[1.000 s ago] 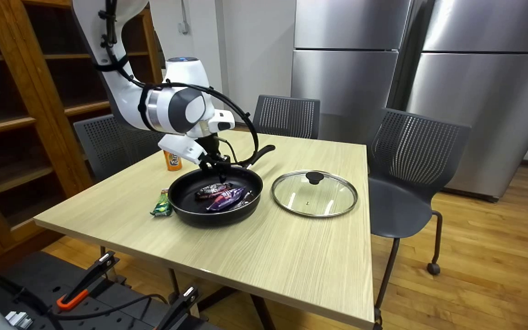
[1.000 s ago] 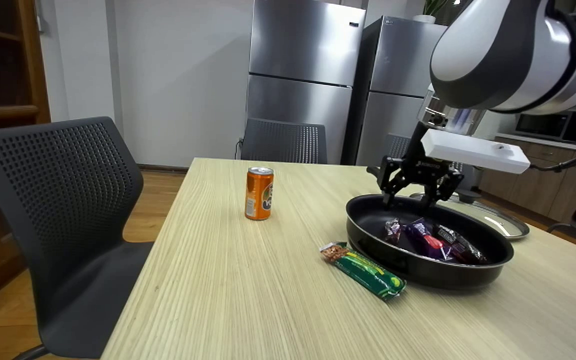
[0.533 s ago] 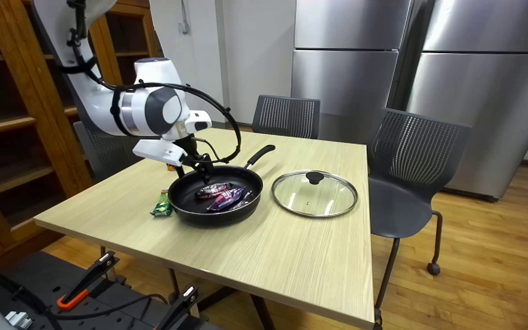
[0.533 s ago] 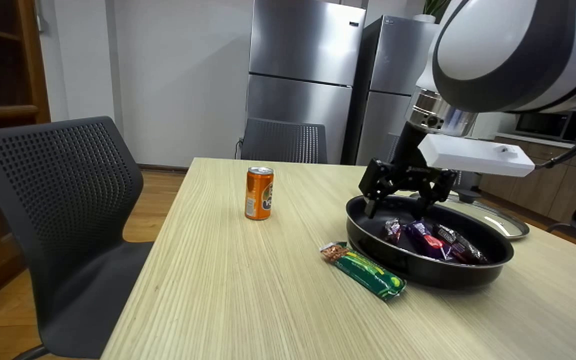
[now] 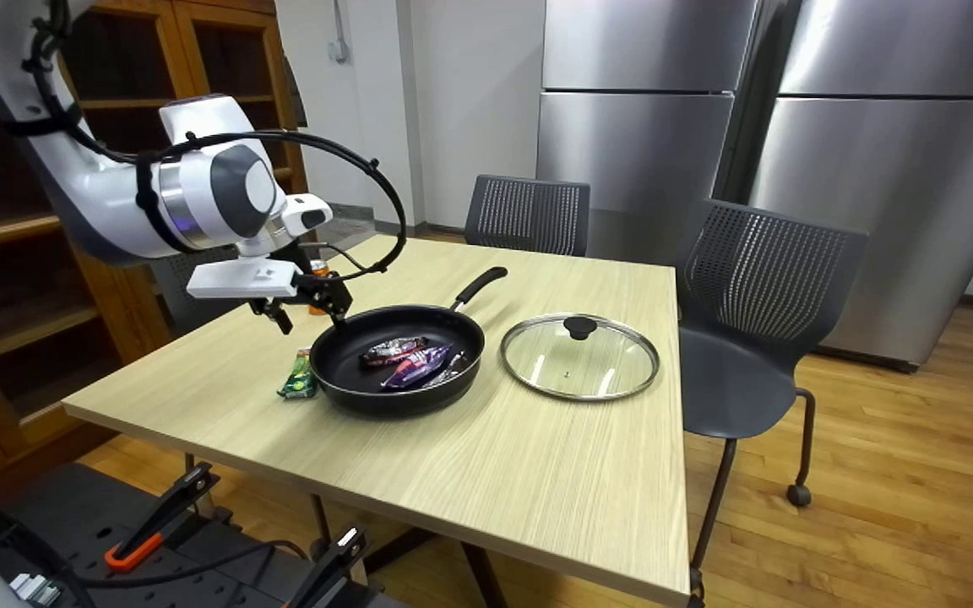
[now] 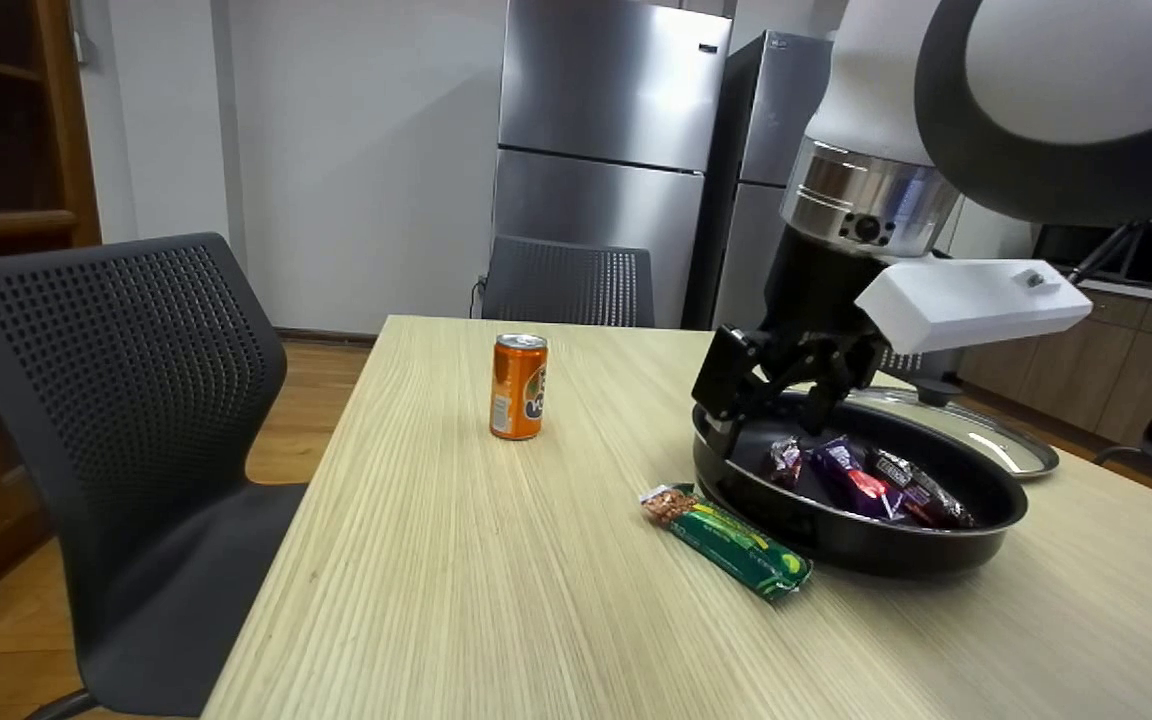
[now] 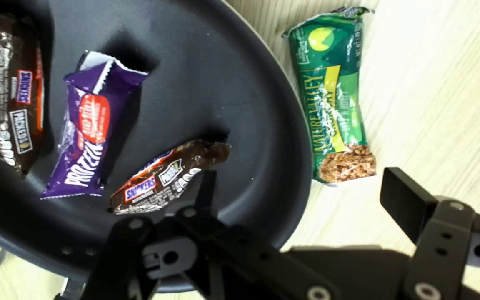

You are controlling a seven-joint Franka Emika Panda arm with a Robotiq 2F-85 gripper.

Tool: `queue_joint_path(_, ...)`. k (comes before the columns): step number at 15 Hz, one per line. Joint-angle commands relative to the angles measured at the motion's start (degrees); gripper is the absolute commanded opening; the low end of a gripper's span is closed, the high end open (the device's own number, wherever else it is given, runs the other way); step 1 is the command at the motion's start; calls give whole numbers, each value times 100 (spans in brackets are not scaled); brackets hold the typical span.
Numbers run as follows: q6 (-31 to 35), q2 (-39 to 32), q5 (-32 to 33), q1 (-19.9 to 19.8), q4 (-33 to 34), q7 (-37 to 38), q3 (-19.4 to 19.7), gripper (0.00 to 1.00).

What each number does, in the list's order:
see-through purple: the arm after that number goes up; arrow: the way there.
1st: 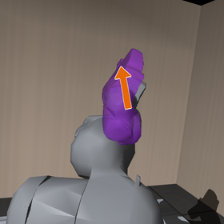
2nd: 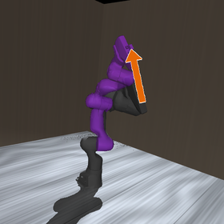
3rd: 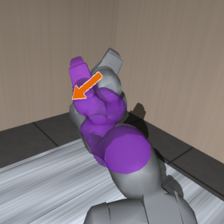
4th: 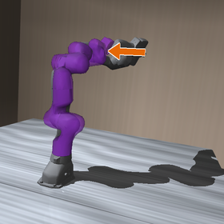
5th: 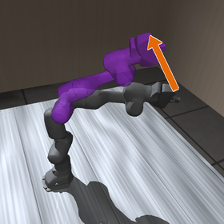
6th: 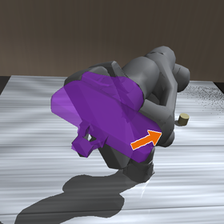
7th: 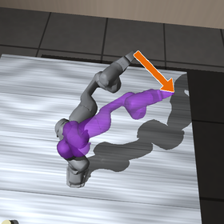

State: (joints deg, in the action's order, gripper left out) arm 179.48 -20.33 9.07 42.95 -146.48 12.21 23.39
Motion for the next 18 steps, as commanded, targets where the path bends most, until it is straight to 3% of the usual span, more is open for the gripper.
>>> queue_joint_path(1,88,183,305,856,-245,25,556,100)
queue_joint_path(4,183,147,396,1328,-297,-36,756,100)
queue_joint_path(12,288,1,306,1402,-319,-108,426,100)
queue_joint_path(18,190,-334,266,1437,-159,-47,455,100)
